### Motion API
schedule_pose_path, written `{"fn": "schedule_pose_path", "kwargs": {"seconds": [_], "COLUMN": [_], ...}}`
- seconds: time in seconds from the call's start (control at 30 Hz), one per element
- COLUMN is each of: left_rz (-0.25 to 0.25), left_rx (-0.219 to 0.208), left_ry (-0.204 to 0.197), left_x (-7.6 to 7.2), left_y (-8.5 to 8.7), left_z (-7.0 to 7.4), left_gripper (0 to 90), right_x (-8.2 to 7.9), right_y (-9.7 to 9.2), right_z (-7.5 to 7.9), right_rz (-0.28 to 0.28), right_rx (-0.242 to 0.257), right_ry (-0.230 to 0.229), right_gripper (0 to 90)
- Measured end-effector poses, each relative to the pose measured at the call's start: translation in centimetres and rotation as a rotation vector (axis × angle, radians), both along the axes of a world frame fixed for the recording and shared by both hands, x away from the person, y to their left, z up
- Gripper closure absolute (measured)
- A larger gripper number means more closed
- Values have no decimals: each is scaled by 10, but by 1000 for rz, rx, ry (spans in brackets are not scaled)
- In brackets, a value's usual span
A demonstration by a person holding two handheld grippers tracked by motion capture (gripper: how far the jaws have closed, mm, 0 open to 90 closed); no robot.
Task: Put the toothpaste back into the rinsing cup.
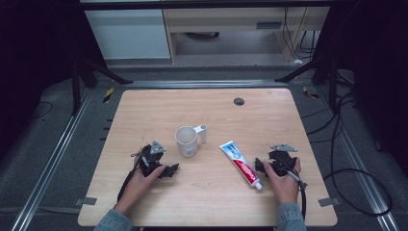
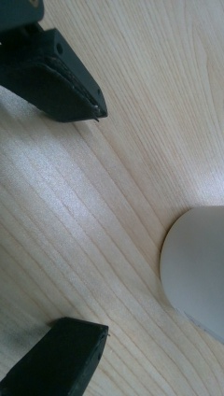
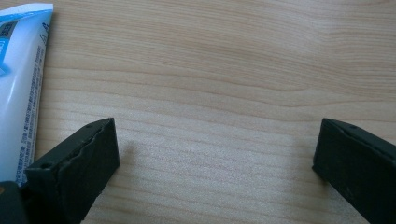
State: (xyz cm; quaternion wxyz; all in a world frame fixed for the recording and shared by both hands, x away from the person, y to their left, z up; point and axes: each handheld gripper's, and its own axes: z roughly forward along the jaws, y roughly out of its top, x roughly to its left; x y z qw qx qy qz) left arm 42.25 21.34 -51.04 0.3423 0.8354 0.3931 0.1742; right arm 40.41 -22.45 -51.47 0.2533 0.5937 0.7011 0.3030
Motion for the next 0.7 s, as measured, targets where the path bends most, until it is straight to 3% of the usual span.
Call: {"fn": "schedule_pose_path", "kwargs": {"seconds": [0.1, 0.2, 0.23, 0.33, 0.37, 0.53, 0.7], "left_rz": [0, 0, 0, 0, 0, 0, 0], "left_rx": [0, 0, 0, 0, 0, 0, 0], "left_ry": [0, 0, 0, 0, 0, 0, 0], "left_x": [0, 0, 0, 0, 0, 0, 0], "left_y": [0, 0, 0, 0, 0, 0, 0], "left_z": [0, 0, 0, 0, 0, 0, 0], "left_gripper": [0, 0, 0, 0, 0, 0, 0], "right_x": [0, -2, -2, -9, -14, -22, -26], "right_y": [-1, -7, -7, -9, -6, 6, 15], "right_z": [0, 4, 4, 16, 27, 49, 69], "right_rz": [7, 20, 20, 25, 51, 115, 181], "right_rx": [2, -9, -9, -27, -56, -100, -106], "right_ry": [-1, 8, 8, -3, 19, 72, 104], "right_gripper": [7, 120, 120, 134, 142, 186, 230]}}
